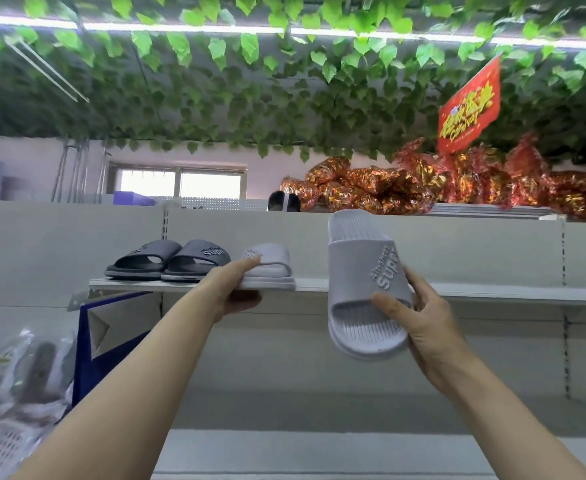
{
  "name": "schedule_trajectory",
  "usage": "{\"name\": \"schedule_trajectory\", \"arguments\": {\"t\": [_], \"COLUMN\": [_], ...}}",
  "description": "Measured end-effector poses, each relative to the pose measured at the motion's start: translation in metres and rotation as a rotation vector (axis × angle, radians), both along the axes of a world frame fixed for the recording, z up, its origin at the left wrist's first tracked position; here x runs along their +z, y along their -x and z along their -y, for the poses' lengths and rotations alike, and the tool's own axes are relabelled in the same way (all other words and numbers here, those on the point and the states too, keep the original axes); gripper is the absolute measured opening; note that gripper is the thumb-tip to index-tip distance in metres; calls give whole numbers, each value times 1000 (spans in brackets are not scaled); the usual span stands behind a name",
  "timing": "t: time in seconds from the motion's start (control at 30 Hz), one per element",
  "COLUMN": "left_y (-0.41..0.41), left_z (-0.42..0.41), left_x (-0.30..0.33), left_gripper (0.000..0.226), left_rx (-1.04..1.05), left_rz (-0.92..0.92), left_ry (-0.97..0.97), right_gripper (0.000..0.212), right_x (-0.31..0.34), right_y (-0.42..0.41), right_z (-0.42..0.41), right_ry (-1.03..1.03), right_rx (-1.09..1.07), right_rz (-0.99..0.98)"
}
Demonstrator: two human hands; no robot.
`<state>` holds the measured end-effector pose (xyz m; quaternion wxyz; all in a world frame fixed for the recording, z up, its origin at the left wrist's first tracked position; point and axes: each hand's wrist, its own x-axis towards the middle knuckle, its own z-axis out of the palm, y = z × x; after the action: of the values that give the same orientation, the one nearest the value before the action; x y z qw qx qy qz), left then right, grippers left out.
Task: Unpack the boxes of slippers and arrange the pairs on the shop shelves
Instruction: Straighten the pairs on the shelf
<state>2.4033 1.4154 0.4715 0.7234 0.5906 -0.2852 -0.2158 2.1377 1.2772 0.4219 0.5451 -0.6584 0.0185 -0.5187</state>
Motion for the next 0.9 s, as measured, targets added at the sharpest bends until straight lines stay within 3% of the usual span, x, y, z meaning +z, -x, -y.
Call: {"name": "schedule_trajectory", "arguments": {"t": [0.07, 0.17, 0.23, 0.37, 0.47, 0.6, 0.77, 0.9], "left_y": [5, 10, 21, 48, 55, 49, 40, 22], "left_z": [-9, -18, -22, -20, -10, 1, 8, 20], "left_x": [7, 13, 10, -3, -12, -20, -25, -23], "left_gripper": [71, 101, 99, 94, 88, 82, 79, 81], "left_rx": [117, 421, 540, 466, 460, 499, 535, 525], "left_rz": [157, 588, 802, 1115, 1209, 1234, 1256, 1256], "left_ry": [-204, -468, -473, -395, -511, -518, -463, -467], "right_gripper": [106, 82, 67, 46, 47, 73, 78, 83], "right_x": [6, 16, 23, 41, 57, 75, 51, 32], "right_y": [-8, -23, -36, -65, -81, -85, -83, -96], "right_z": [9, 24, 35, 57, 69, 63, 30, 26], "right_ry": [4, 18, 21, -5, 52, 324, 659, 802], "right_rx": [-7, -35, -58, -135, -245, -572, -703, -788], "right_rz": [-28, -81, -132, -274, -447, -660, -494, -570]}}
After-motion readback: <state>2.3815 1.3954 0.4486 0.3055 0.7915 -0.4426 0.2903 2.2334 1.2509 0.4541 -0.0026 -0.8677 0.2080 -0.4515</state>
